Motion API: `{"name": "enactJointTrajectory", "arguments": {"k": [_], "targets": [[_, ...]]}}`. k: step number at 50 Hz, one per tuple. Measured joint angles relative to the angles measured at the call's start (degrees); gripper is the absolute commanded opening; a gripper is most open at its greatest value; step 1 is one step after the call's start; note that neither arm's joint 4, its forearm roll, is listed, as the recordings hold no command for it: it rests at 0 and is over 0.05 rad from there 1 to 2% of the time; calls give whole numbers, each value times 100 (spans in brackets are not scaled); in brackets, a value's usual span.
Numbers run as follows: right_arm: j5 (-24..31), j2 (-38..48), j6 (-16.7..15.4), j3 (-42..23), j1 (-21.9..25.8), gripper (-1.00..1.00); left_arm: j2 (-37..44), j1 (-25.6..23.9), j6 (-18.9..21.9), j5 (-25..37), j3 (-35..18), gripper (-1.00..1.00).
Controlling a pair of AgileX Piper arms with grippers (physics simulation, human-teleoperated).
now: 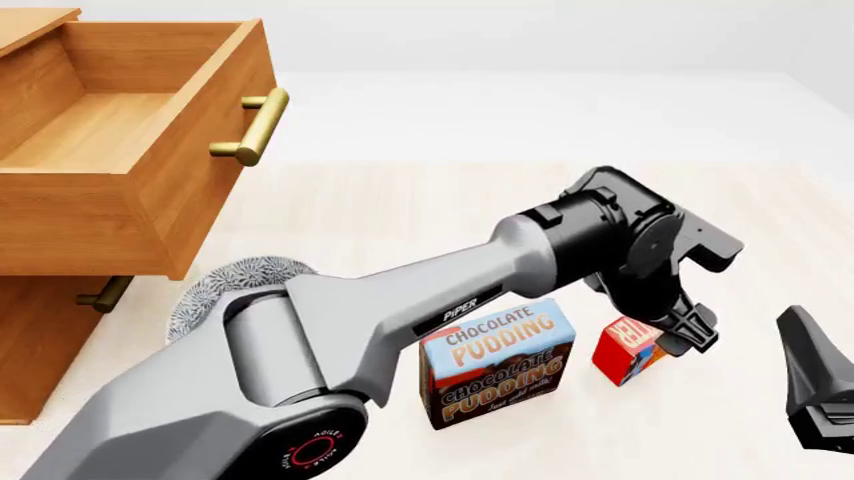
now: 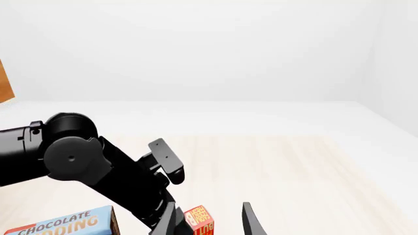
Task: Put the butter at the back in the top drawer of the cabinet and close it.
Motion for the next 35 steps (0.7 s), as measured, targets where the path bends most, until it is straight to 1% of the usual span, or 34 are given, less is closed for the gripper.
{"name": "enactJointTrajectory", "arguments": {"k": [20, 35], "targets": [[0, 0, 0, 0, 0, 100, -2, 22, -29, -94, 116, 100], [0, 0, 0, 0, 0, 100, 105, 52, -30, -51, -13, 100]]}}
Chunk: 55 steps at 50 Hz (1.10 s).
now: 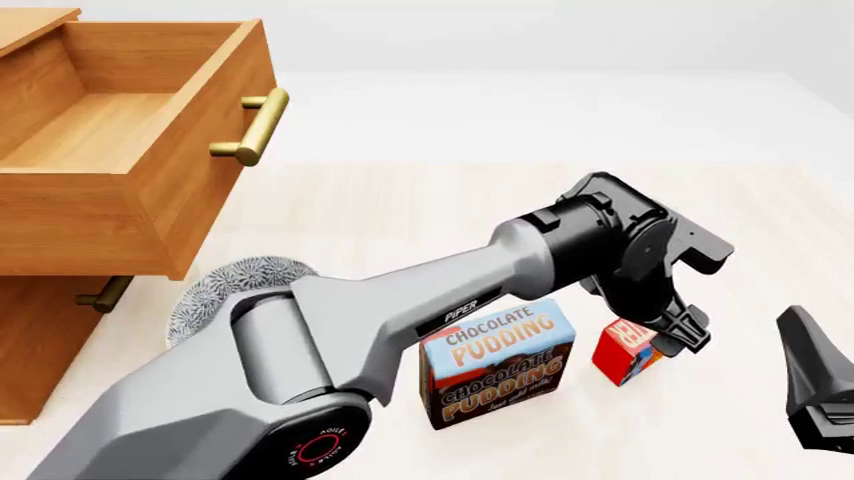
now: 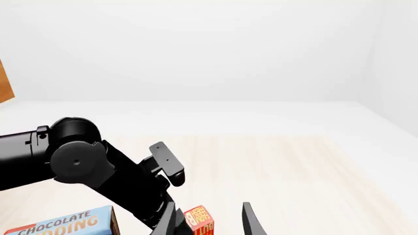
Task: Put the butter at the back in the top drawer of the cabinet and close it.
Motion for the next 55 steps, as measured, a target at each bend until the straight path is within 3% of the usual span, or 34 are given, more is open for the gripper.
{"name": "enactJointTrajectory", "arguments": {"k": [55], "targets": [[0, 0, 0, 0, 0, 100, 185, -33, -135, -83, -28, 100]]}}
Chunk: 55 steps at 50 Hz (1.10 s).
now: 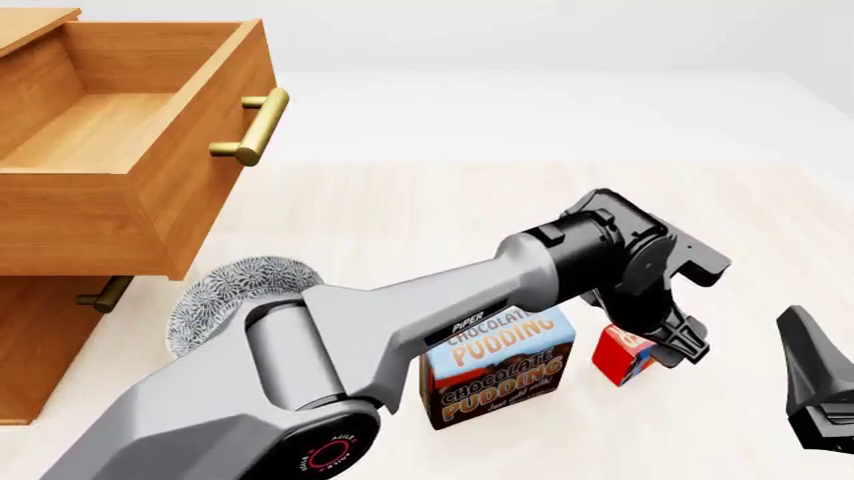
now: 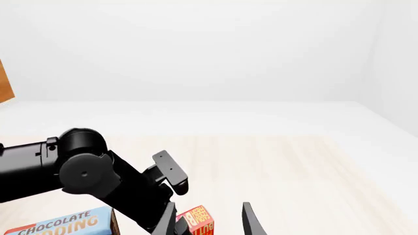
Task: Put the butter at the back in the top drawer of the cabinet and close it.
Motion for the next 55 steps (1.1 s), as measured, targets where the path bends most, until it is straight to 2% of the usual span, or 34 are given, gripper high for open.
{"name": "enactJointTrajectory", "arguments": {"k": [55], "targets": [[0, 0, 0, 0, 0, 100, 182, 15, -90, -32, -94, 100]]}}
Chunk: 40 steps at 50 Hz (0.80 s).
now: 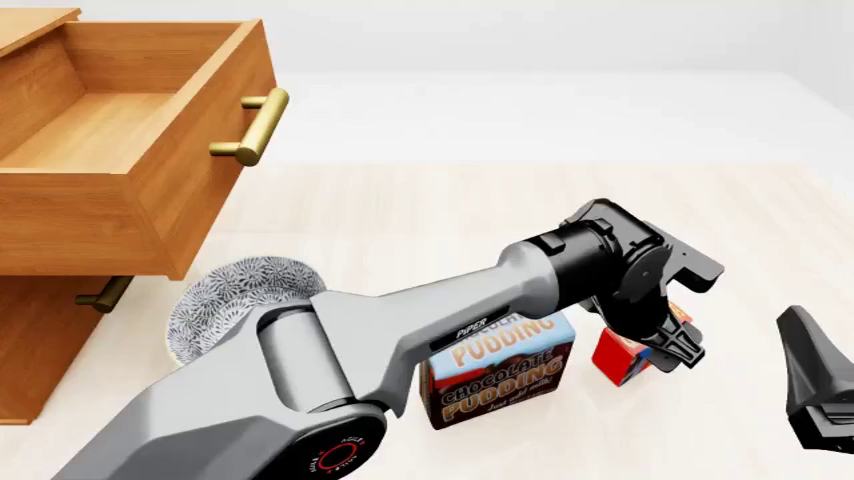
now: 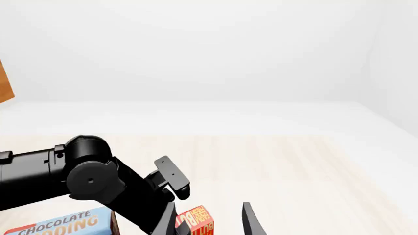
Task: Put the butter at the back in the top drawer of the cabinet and close it.
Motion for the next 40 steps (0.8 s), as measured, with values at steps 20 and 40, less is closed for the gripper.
{"name": "enactJointTrajectory", "arguments": {"k": [20, 40], "targets": [[0, 0, 0, 0, 0, 100, 107, -9, -68, 16, -78, -100], [0, 0, 0, 0, 0, 100, 26, -44, -236, -119, 89, -100]]}}
